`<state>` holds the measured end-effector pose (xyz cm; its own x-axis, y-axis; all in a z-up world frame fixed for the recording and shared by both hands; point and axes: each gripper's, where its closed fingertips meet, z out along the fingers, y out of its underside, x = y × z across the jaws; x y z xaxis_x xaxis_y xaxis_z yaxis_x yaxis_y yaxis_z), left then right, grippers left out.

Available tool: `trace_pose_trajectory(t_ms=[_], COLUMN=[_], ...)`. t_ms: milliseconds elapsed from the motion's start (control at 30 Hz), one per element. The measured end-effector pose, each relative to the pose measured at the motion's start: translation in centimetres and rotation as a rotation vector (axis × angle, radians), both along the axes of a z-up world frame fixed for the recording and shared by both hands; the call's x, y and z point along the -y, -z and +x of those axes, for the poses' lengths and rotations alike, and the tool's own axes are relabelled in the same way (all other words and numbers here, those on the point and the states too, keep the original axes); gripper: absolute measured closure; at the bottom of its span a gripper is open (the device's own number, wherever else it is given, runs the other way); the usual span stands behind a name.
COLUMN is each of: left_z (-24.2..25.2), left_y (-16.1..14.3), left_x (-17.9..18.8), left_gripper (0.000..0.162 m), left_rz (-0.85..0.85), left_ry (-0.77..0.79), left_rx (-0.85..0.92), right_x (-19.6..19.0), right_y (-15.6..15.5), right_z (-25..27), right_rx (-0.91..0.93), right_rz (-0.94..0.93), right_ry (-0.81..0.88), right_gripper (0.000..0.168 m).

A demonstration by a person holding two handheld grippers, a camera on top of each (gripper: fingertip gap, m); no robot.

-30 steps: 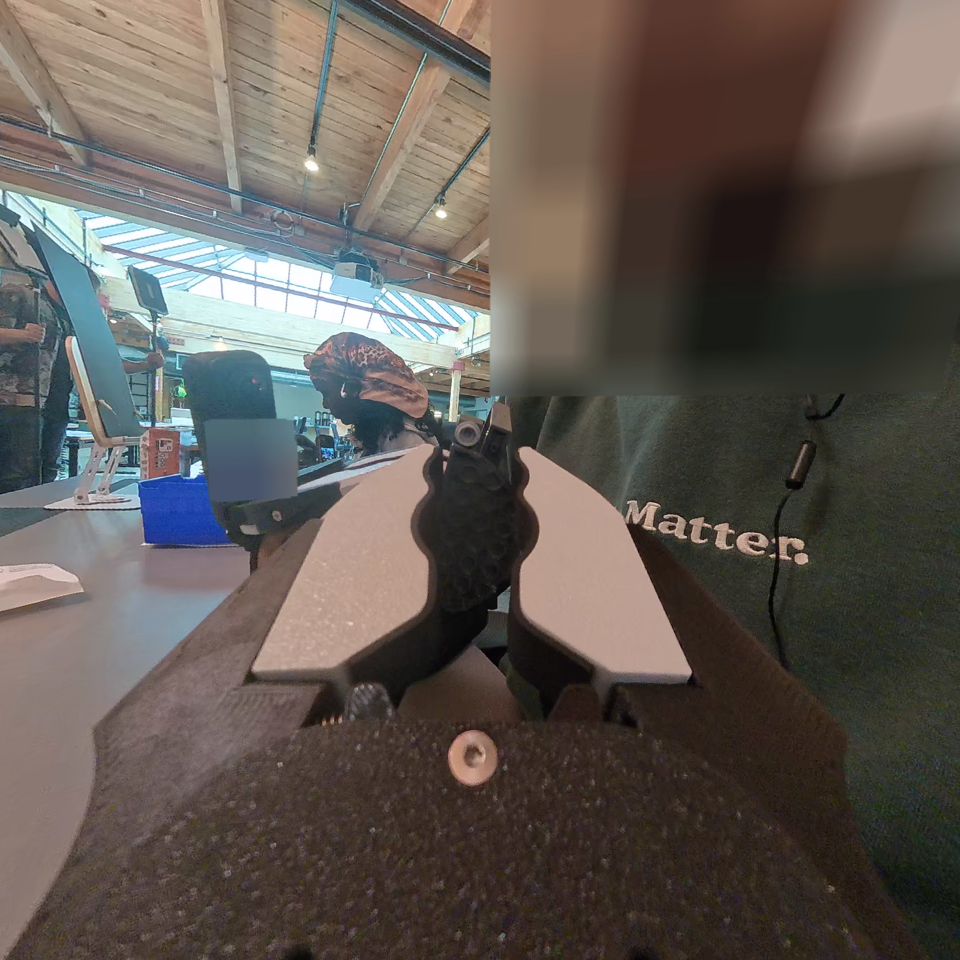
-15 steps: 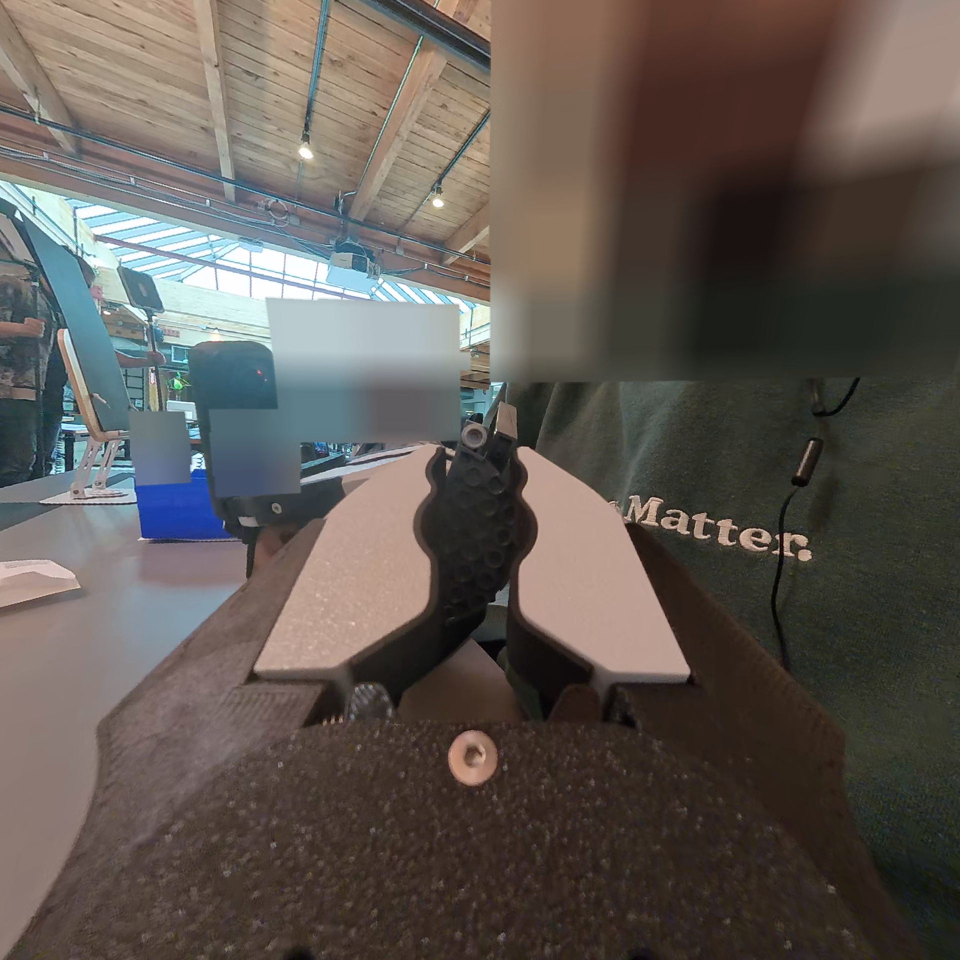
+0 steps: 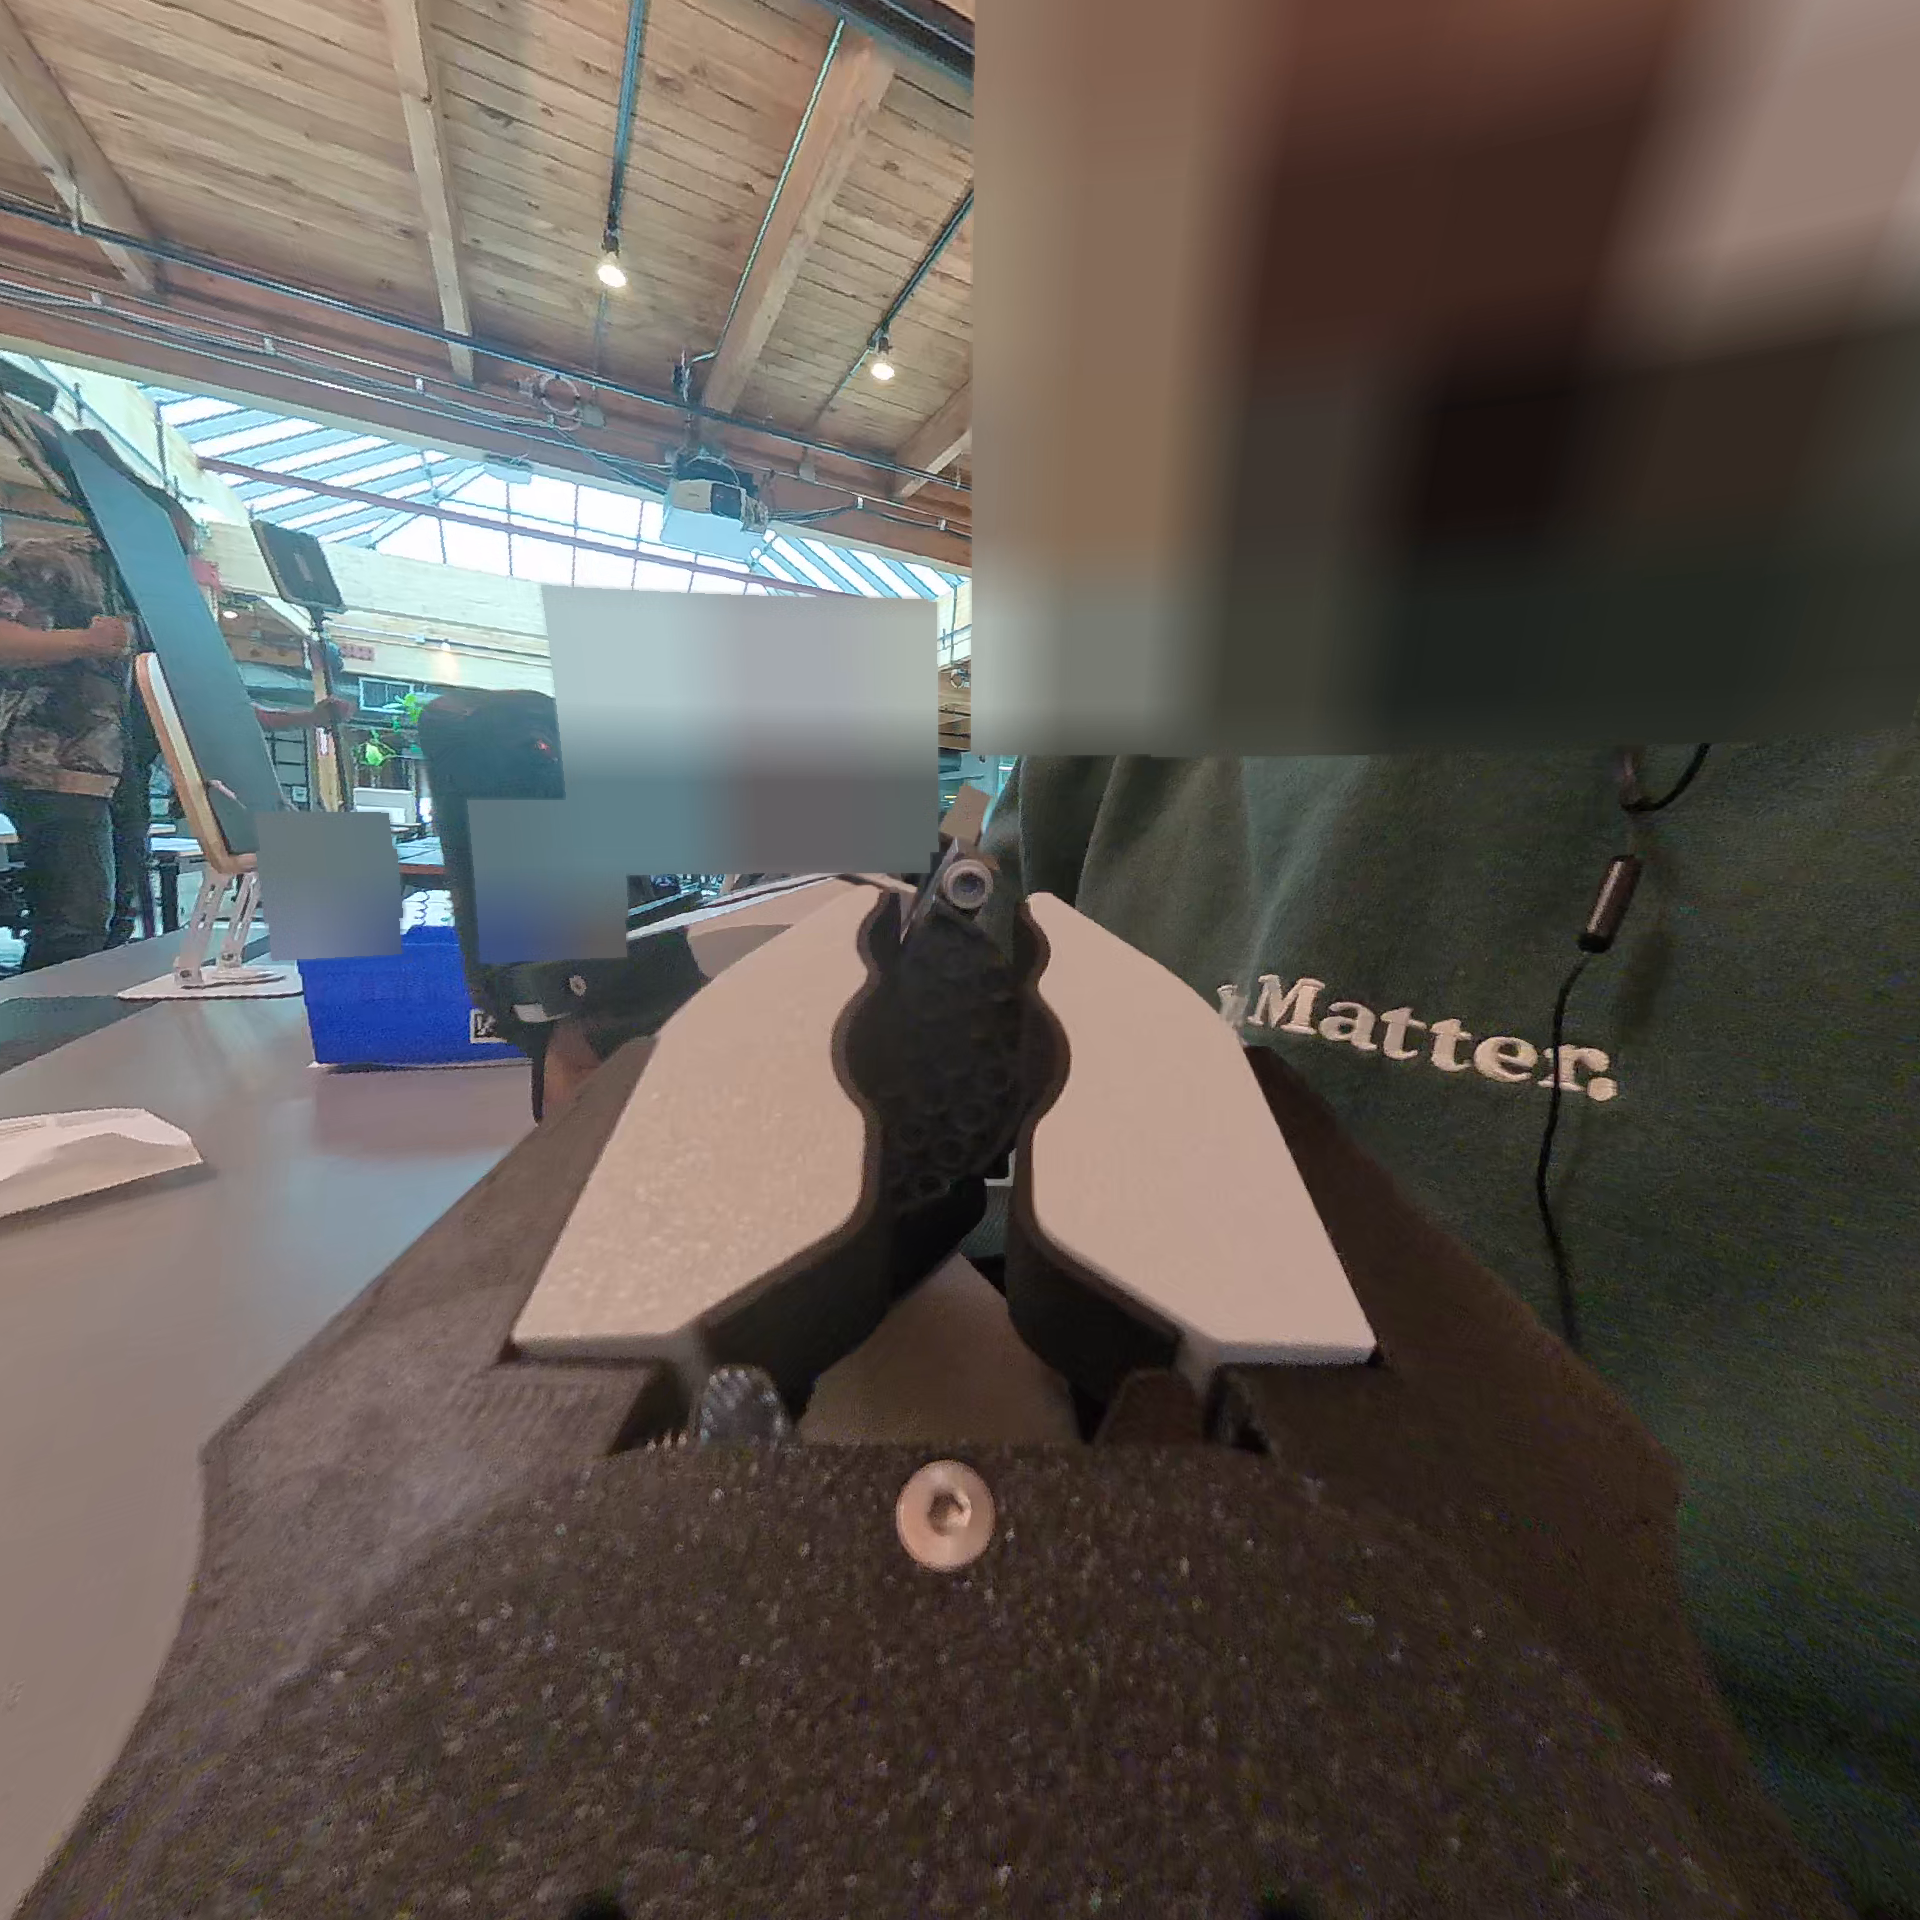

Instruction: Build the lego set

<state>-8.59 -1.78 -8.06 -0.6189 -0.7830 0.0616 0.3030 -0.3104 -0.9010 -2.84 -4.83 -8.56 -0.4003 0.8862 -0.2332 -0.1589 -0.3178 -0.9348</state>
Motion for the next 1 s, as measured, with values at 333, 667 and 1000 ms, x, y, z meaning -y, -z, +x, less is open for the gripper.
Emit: trace_pose_trajectory(t_ms=[333,667,1000], left_z=[-0.3,-0.4,-2.9], left_y=[-0.1,0.0,-1.7], left_x=[0.4,-2.3,-5.5], left_gripper=[0.143,0.143,0.144], left_rz=[-0.017,-0.127,-0.311], left_ry=[0.053,-0.013,-0.009], left_rx=[0.011,0.028,0.178], right_x=[0.5,-2.1,-4.0], right_y=[0.5,2.4,6.8], right_z=[-0.1,2.0,2.0], right_rx=[0.060,0.159,0.415], right_rz=[0.090,0.039,0.033], right_ry=[0.015,0.156,0.275], right_gripper=[0.163,0.164,0.164])
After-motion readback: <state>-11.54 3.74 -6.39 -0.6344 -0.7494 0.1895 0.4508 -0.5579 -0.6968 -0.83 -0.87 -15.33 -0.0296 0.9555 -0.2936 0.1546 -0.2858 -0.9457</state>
